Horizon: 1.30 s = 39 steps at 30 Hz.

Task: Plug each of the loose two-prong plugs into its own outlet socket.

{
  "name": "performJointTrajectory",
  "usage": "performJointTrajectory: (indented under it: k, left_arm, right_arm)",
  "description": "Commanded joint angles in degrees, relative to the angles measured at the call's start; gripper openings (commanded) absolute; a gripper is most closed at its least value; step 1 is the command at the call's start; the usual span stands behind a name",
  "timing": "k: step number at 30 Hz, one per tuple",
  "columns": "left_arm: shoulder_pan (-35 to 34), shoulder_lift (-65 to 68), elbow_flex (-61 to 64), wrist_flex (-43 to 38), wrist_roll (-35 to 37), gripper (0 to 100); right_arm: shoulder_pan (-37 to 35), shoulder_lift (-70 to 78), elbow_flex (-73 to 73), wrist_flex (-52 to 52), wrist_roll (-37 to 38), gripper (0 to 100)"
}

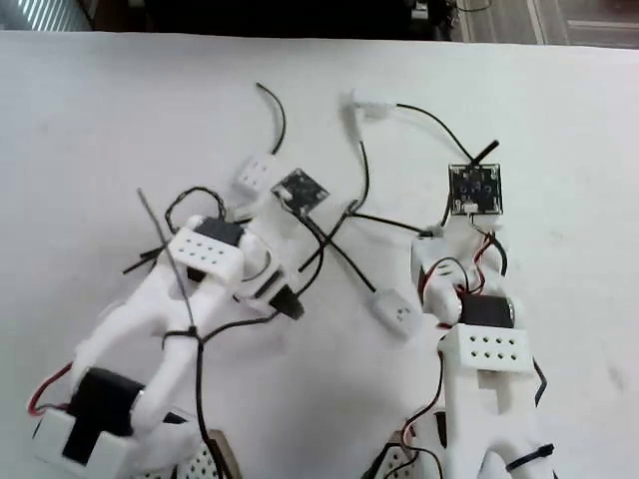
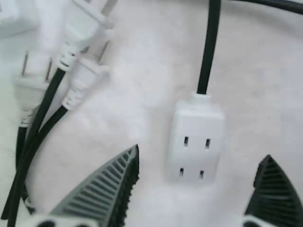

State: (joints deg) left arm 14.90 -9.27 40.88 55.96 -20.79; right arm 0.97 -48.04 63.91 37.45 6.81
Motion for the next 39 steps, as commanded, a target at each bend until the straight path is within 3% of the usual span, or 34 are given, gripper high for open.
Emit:
performJointTrajectory:
  k: [1, 7, 14, 18, 23, 28, 39]
  left_arm:
    - [-3.2, -10.6, -3.8, 6.9, 0.9, 38]
    - [-12.9, -22.0, -4.7, 11.2, 4.7, 38]
    - [-27.6, -29.5, 4.0, 10.5, 10.5, 38]
    - [-34.2, -32.4, 10.7, 5.5, 14.3, 38]
    - [-38.5, -33.7, 17.8, -1.5, 18.8, 38]
    - [-39.6, -33.7, 19.6, -2.7, 19.5, 38]
    - [-41.0, -33.7, 21.7, -4.5, 19.5, 38]
  right_arm:
    - [-0.7, -0.1, -3.2, 0.0, -0.4, 1.8]
    - [-8.2, -6.5, -7.7, 11.7, -1.4, 1.8]
    - [-30.5, -10.8, -8.4, 18.1, -4.0, 1.7]
    - [-38.4, -6.5, -9.1, 16.8, -4.0, 1.7]
    - [-44.4, 2.4, -11.4, 14.0, -3.8, 1.7]
    - [-47.9, 10.3, -14.0, 10.0, -4.0, 1.7]
    - [-48.6, 22.5, -13.6, -1.0, -3.7, 1.8]
